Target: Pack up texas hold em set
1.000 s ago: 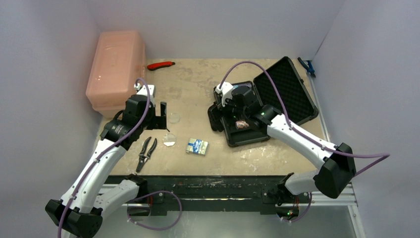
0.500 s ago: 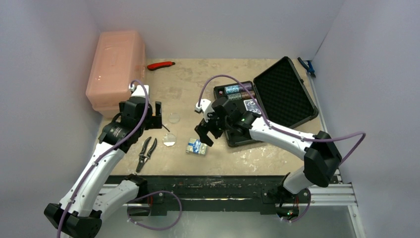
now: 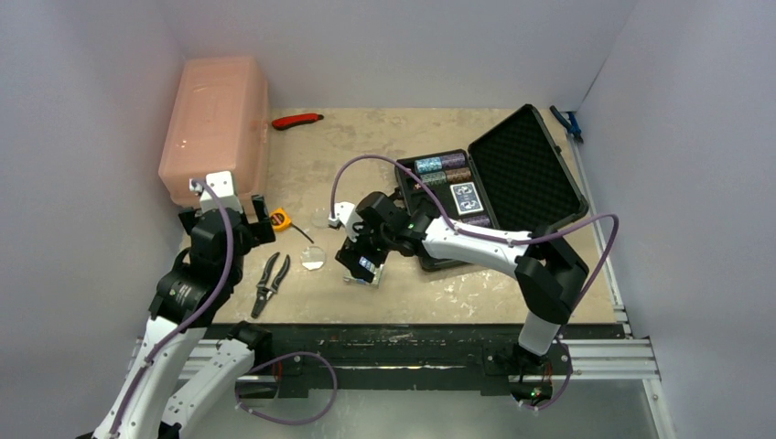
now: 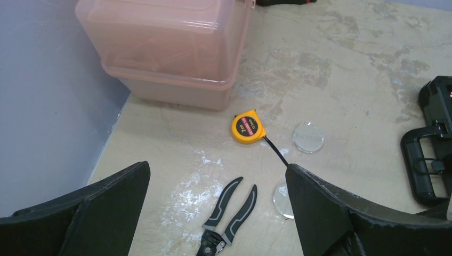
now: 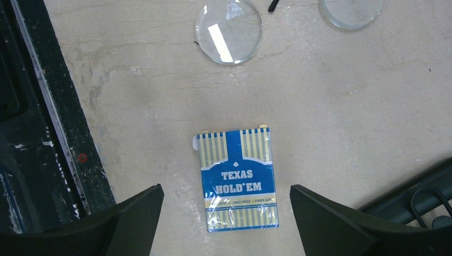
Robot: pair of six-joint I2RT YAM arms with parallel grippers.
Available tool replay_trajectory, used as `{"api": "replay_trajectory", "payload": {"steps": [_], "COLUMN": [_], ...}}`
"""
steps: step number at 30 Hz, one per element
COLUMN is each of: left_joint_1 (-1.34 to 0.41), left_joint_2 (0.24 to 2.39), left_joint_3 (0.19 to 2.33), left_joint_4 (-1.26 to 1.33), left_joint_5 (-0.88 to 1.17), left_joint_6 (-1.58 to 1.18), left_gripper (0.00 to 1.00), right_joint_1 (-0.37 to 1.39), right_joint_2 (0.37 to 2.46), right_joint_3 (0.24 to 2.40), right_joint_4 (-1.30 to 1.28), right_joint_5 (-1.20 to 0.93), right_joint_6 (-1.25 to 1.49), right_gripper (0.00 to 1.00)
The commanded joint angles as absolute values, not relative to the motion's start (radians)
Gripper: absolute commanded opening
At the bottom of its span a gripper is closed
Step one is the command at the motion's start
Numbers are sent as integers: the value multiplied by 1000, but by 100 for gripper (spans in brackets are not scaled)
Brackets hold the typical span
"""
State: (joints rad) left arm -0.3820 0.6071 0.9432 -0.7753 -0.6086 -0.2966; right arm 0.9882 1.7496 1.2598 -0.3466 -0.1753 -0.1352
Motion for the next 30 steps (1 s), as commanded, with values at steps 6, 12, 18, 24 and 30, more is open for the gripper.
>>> {"api": "replay_trajectory", "payload": {"steps": [6,12,18,24,30], "left_joint_1": [-385,-385,-385,-385,-385], "left_joint_2": [561,567,572,578,580], "left_joint_3": [923,924,926,926,925], "left_joint_4": [-714,-715,-717,-718,-716], "left_joint_5": [-666,-660,-657,-652,-647], "left_joint_6": [-298,-293,-289,-287,-285], "left_gripper": [100,100,100,100,100], "right_joint_1": [1015,1019,1019,1019,1018], "right_joint_2": [1801,1838,1866,1881,1900], "right_joint_3": [1362,1387,1405,1405,1410], "right_joint_4": [-353,-374,-389,-393,-409], "right_joint_5": [-115,-106,-85,-61,-60], "right_joint_6": [-151,-149,-143,-143,-149], "right_gripper": [95,99,99,99,99]}}
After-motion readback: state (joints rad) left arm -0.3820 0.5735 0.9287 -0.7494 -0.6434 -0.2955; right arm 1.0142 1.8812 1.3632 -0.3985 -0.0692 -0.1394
